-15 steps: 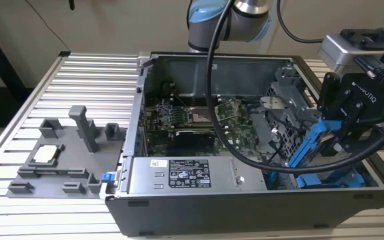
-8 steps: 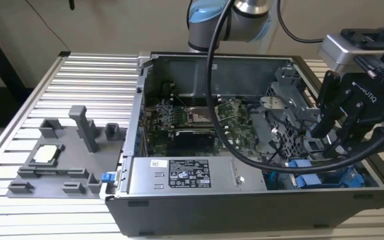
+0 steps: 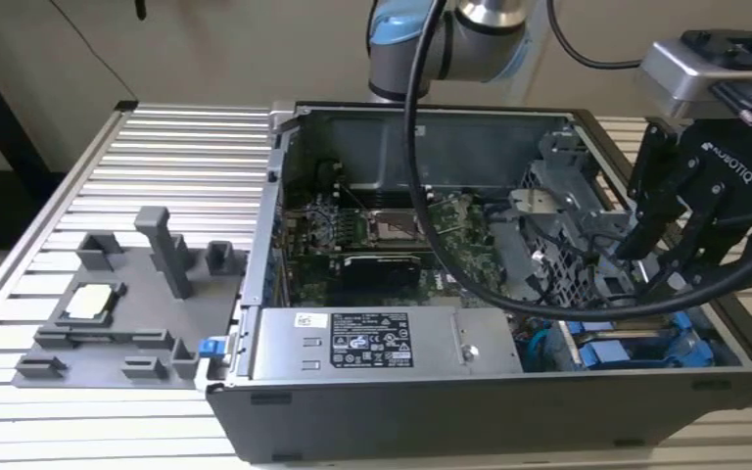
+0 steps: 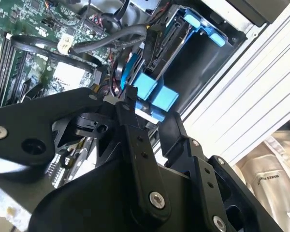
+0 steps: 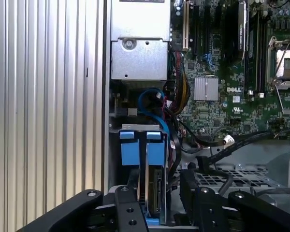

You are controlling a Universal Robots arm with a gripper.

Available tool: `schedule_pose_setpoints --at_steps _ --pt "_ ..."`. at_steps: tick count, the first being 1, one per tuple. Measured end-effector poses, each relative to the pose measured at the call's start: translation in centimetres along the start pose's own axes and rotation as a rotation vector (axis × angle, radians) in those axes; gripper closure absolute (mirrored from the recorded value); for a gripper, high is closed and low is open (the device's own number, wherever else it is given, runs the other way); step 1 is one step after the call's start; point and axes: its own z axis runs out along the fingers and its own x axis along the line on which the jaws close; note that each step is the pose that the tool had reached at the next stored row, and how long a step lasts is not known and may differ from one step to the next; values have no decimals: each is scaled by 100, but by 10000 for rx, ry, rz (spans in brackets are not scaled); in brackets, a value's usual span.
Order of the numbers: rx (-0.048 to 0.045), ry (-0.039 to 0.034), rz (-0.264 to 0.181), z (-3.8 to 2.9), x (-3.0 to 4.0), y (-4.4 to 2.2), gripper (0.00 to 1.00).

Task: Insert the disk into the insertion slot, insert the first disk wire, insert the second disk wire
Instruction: 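Insert the disk into the insertion slot, then insert the first disk wire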

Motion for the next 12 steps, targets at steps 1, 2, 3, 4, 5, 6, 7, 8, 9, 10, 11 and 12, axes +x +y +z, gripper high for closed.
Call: schedule_pose_setpoints --at_steps 1,2,3,4,5,6,7,8,9,10,11,12 --pt "111 6 -2 -2 -2 2 53" --pt "296 8 -5 -2 -3 8 53" --pt "470 10 -7 -1 -4 13 53" --pt "655 12 -11 0 -6 17 53" --pt "836 15 -15 0 -7 21 53" --pt "1014 18 -18 0 -8 26 53" --pt "1211 20 -24 1 -11 30 53" --pt "1375 19 -28 1 -13 33 53" --pt "1550 17 -33 2 -17 37 53" --pt "1719 13 -36 2 -21 40 53" --pt "1885 8 -40 3 -25 43 53" --pt "2063 4 -44 4 -29 46 53"
